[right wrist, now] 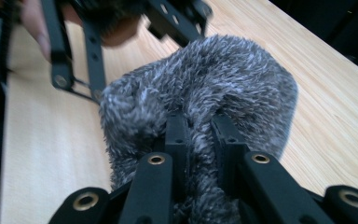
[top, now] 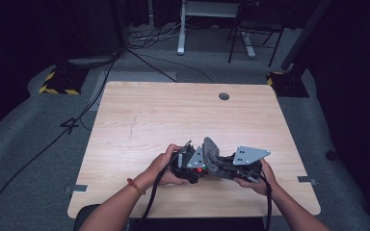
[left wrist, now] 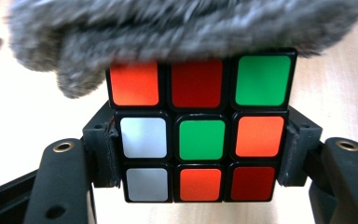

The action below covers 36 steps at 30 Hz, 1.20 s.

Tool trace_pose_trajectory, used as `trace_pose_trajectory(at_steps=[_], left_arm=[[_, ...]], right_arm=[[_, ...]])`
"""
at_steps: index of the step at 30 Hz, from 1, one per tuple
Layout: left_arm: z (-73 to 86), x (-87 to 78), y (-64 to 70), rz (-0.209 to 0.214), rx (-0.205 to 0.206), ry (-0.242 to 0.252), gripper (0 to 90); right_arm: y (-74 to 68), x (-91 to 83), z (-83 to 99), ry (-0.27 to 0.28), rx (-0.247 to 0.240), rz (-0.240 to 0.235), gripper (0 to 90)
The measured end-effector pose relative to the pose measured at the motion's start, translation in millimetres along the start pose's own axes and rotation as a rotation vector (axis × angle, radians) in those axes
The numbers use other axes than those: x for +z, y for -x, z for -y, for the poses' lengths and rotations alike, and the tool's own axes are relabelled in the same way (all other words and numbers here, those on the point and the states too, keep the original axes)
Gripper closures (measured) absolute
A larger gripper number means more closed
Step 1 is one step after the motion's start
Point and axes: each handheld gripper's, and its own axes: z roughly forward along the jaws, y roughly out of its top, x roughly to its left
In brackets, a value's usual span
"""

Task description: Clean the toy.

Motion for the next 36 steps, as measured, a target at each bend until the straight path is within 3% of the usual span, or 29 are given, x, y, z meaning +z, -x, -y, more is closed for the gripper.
trace_pose_trajectory(at_steps=[5, 9, 10, 14, 20, 27, 31, 36], left_arm=[[1.4, -5.8, -4.5, 0.015, -0.035, 0.035, 33.4], [-1.2, -4.1, -2.4, 0.024, -0.025, 0.029, 33.5], [-1.6, -2.7, -1.4, 0.029, -0.029, 0.026, 33.4], [-4.9, 3.3, 2.3, 0.033, -0.016, 0.007, 33.4], [-4.6, -3.6, 1.5, 0.012, -0.011, 0.025, 33.4], [-5.9, -9.1, 0.3, 0.022, -0.02, 0.066, 33.4], [-5.5, -8.7, 0.3, 0.022, -0.021, 0.054, 33.5], [-6.7, 2.2, 2.0, 0.025, -0.02, 0.017, 33.4]], right_arm=[[11.4, 0.4, 13.7, -0.045, 0.027, 0.031, 79.4], [10.7, -4.4, 11.7, 0.014, 0.038, 0.023, 79.4], [7.2, -6.0, 7.0, 0.045, 0.039, 0.0, 79.4], [-6.5, -5.5, -7.2, 0.064, -0.008, 0.002, 79.4], [-0.3, -4.4, -3.5, 0.03, -0.005, 0.038, 79.4], [12.1, -5.8, 18.5, -0.013, 0.076, 0.043, 79.3], [9.5, -7.9, 14.7, 0.0, 0.064, 0.045, 79.3], [0.7, -10.5, 4.1, 0.041, 0.05, -0.002, 79.3]])
